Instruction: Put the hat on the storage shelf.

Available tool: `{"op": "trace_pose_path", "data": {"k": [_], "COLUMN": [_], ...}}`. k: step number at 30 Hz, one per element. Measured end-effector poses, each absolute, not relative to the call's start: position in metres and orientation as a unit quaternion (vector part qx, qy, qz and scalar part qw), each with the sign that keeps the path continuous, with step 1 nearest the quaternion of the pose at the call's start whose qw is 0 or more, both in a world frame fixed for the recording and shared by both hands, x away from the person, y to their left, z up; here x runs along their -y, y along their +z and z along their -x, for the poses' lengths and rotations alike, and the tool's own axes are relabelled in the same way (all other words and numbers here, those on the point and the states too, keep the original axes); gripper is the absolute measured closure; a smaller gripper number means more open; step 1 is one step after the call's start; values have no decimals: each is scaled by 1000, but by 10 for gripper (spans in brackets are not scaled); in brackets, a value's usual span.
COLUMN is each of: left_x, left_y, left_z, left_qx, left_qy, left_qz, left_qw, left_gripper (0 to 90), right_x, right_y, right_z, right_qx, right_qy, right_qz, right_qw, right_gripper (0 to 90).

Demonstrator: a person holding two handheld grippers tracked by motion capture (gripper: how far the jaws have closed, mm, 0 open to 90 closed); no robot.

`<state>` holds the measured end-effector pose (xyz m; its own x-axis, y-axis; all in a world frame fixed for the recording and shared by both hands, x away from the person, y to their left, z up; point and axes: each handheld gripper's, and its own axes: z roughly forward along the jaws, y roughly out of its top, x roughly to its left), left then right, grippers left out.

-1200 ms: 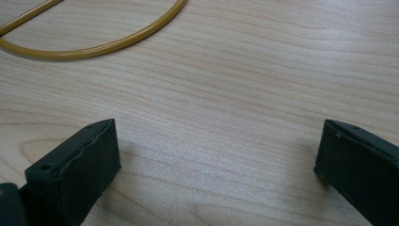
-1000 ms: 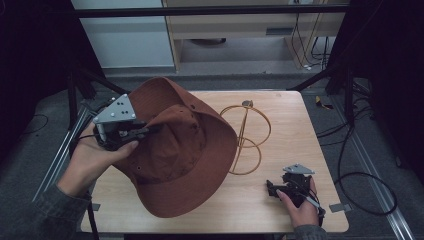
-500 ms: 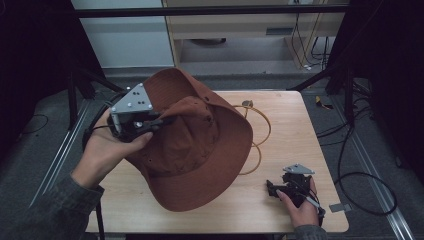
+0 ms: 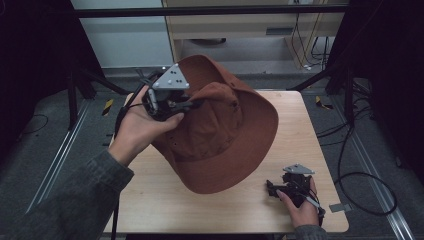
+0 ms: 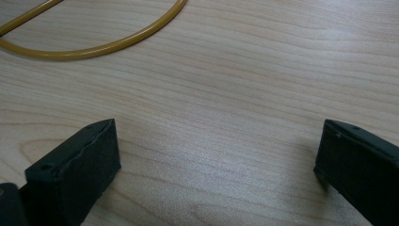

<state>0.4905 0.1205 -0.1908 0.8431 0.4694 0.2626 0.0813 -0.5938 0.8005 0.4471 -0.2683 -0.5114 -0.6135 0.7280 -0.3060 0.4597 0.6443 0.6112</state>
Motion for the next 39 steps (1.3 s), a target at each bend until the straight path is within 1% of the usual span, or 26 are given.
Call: {"op": "trace_pose_path", "data": {"k": [1,11,14,16,22,39], "left_x": [-120,-70,-62,-55,-37,-8], "left_y": [-191,-181,-180,-180,-184,-196], "left_z": [-490,-517,-524,-528,-539,-560], "left_qx": [-160,-146,-147,-140,-135,-145], "left_qy": [230,236,228,236,224,200], "left_qz": [-863,-876,-878,-883,-890,-904], "left_qw": [421,395,394,381,372,349], "left_gripper": [886,886,886,885,886,879], "right_x": [268,268,269,269,268,268], "right_y": [-511,-511,-511,-511,-511,-511], "right_z": [-447,-447,-447,-447,-447,-447], "right_qx": [-864,-865,-865,-865,-865,-865], "right_qy": [244,244,244,245,244,245], "right_qz": [-344,-343,-343,-343,-343,-343], "right_qw": [274,274,274,274,273,273], "right_gripper": [4,4,4,4,4,5]}}
